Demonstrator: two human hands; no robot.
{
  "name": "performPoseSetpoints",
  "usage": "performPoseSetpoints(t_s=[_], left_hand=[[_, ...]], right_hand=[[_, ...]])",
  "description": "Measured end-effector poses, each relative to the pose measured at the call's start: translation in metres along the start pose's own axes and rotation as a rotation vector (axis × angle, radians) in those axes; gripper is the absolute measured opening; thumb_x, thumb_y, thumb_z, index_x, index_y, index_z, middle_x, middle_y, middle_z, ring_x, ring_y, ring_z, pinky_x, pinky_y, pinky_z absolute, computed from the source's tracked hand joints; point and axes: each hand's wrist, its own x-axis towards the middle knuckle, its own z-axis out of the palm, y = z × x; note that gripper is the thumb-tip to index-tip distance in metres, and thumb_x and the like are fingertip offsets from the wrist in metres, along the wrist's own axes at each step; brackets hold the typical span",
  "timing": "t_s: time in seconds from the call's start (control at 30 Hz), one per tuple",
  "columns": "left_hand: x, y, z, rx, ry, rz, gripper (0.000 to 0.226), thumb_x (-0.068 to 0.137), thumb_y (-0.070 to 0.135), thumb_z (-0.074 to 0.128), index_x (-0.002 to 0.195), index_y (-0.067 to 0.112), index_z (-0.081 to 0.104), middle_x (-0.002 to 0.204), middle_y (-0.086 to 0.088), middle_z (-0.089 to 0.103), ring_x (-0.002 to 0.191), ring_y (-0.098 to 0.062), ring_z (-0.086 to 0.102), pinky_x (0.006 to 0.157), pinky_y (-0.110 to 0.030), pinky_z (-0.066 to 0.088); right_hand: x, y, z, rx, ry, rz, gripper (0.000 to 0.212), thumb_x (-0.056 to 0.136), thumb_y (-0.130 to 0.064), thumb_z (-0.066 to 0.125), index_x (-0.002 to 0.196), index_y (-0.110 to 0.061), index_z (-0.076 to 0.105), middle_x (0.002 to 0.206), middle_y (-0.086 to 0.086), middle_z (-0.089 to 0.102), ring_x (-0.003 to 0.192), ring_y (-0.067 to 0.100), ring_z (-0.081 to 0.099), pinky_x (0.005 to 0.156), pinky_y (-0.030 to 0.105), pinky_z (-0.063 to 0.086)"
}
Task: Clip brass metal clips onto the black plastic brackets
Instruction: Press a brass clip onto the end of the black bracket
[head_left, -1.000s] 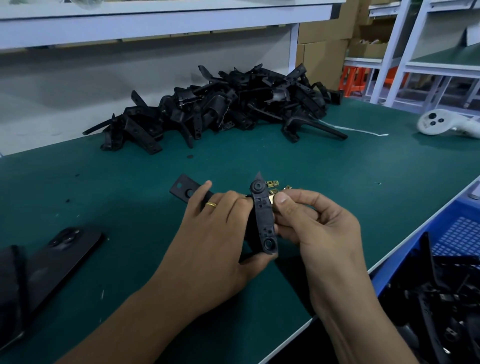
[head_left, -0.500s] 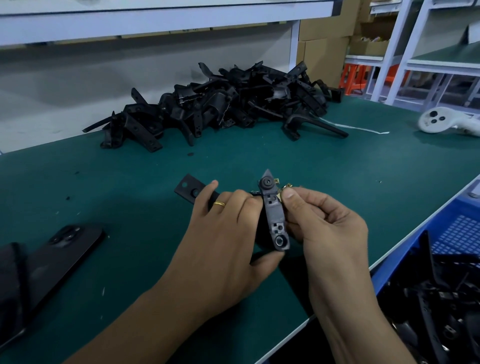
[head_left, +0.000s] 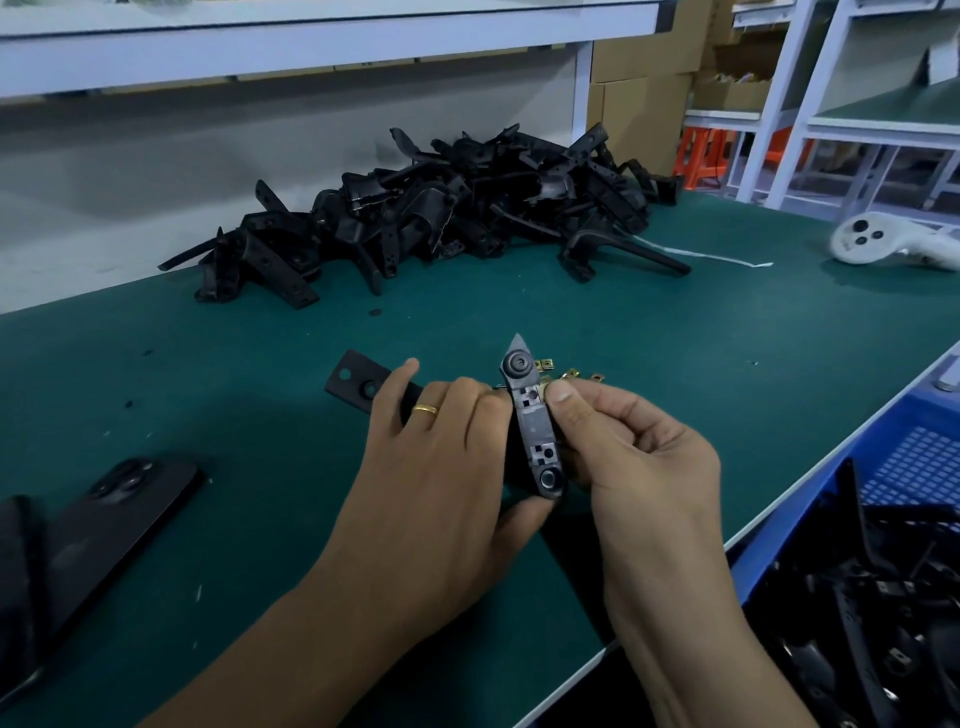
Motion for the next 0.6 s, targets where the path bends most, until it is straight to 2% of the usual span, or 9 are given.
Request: performPoseSetpoints(t_s=[0.2,0.3,0.37,0.43,0.5,0.53,0.6], left_hand=[[-0.001,0.000,-0.001,0.051,-0.015,0.005,0.059,0.082,0.056,0.055,0.123,0.014,0.050,0.113,-0.001,0.057,0.107,-0.026,0.057,0.118,-0.059,0.030],[-0.003,-0.008,0.000,0.036,-0.040,-0.041,0.059,0.086,0.058,0.052,0.124,0.014,0.054,0.116,-0.002,0.059,0.108,-0.027,0.059,0.118,-0.059,0.031],[-0.005,-0.013,0.000,-0.012,-0.068,-0.109,0.061,0.087,0.064,0.049,0.126,0.018,0.054,0.117,0.002,0.059,0.110,-0.023,0.060,0.120,-0.055,0.029],[-0.002,-0.016,0.001,-0.106,-0.054,-0.155,0.059,0.086,0.070,0.049,0.125,0.025,0.053,0.115,0.009,0.057,0.111,-0.018,0.059,0.122,-0.050,0.027],[-0.001,-0.018,0.001,-0.189,-0.050,-0.181,0.057,0.084,0.075,0.050,0.120,0.031,0.052,0.111,0.016,0.054,0.111,-0.012,0.055,0.123,-0.044,0.027],[-0.002,-0.019,0.001,-0.220,-0.050,-0.194,0.056,0.083,0.078,0.049,0.117,0.033,0.052,0.109,0.018,0.052,0.110,-0.010,0.052,0.121,-0.040,0.029],[-0.003,-0.021,0.001,-0.285,-0.047,-0.230,0.050,0.082,0.080,0.048,0.108,0.038,0.051,0.103,0.023,0.050,0.103,-0.006,0.046,0.110,-0.034,0.035]], right_hand=[[0.000,0.002,0.000,-0.055,-0.056,-0.029,0.004,0.089,-0.010,0.077,0.088,-0.008,0.080,0.078,0.012,0.078,0.067,0.016,0.073,0.061,0.020,0.057],[0.004,0.003,-0.002,-0.158,-0.158,-0.040,0.010,0.093,-0.013,0.074,0.093,-0.016,0.083,0.090,0.006,0.080,0.086,0.020,0.078,0.075,0.025,0.061],[0.005,0.004,-0.003,-0.232,-0.254,-0.040,0.016,0.096,-0.012,0.070,0.097,-0.021,0.083,0.095,0.000,0.080,0.093,0.017,0.077,0.080,0.025,0.060],[0.015,0.002,-0.010,-0.461,-0.229,-0.164,0.018,0.096,-0.013,0.069,0.095,-0.027,0.081,0.096,-0.008,0.079,0.093,0.009,0.074,0.084,0.022,0.056],[0.034,-0.005,-0.027,-0.803,-0.097,-0.319,0.015,0.094,-0.018,0.071,0.093,-0.032,0.078,0.096,-0.013,0.074,0.091,0.004,0.069,0.085,0.021,0.051],[0.044,-0.011,-0.037,-0.980,-0.043,-0.370,0.014,0.093,-0.021,0.071,0.095,-0.033,0.078,0.097,-0.013,0.070,0.092,0.005,0.067,0.085,0.021,0.050],[0.060,-0.018,-0.052,-1.247,0.007,-0.390,0.016,0.094,-0.025,0.069,0.108,-0.031,0.077,0.102,-0.006,0.063,0.102,0.019,0.064,0.089,0.030,0.047]])
